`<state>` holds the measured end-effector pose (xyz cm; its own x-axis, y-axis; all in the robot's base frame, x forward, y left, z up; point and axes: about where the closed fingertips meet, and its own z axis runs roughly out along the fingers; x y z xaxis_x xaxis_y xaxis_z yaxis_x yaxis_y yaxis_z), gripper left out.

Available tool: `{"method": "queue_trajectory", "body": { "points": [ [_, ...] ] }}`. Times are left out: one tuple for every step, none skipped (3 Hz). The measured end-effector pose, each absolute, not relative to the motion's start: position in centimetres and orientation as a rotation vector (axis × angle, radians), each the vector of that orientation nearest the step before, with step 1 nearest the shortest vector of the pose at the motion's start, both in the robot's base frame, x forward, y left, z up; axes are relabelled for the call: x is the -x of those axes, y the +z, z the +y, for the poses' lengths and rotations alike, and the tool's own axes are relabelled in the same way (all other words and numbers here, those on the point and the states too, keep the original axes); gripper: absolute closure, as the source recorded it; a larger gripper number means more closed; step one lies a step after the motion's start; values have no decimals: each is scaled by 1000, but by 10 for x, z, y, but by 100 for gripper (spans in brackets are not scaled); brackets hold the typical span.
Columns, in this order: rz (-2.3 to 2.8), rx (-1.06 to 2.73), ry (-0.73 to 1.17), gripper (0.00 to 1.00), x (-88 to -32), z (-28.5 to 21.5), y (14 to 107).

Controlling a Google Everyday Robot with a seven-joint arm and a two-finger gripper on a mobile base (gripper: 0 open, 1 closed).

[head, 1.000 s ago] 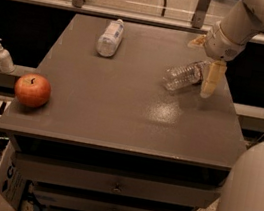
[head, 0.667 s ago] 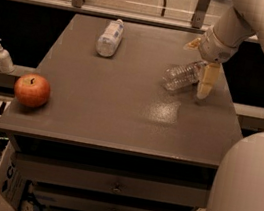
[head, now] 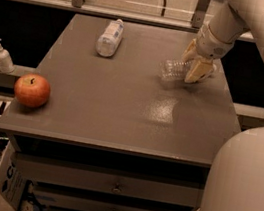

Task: Move water bottle near apple

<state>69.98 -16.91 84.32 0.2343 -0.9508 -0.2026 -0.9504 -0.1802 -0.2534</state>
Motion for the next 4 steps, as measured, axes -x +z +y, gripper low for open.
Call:
{"method": "queue_trajectory", "body": {
  "points": [
    [1768, 2173, 18, 72, -697, -154, 858],
    [1768, 2175, 93, 96, -675, -129, 867],
    [1734, 2192, 99, 100, -644, -98, 876],
    [1647, 2243, 119, 100, -597, -59, 876]
  ]
}}
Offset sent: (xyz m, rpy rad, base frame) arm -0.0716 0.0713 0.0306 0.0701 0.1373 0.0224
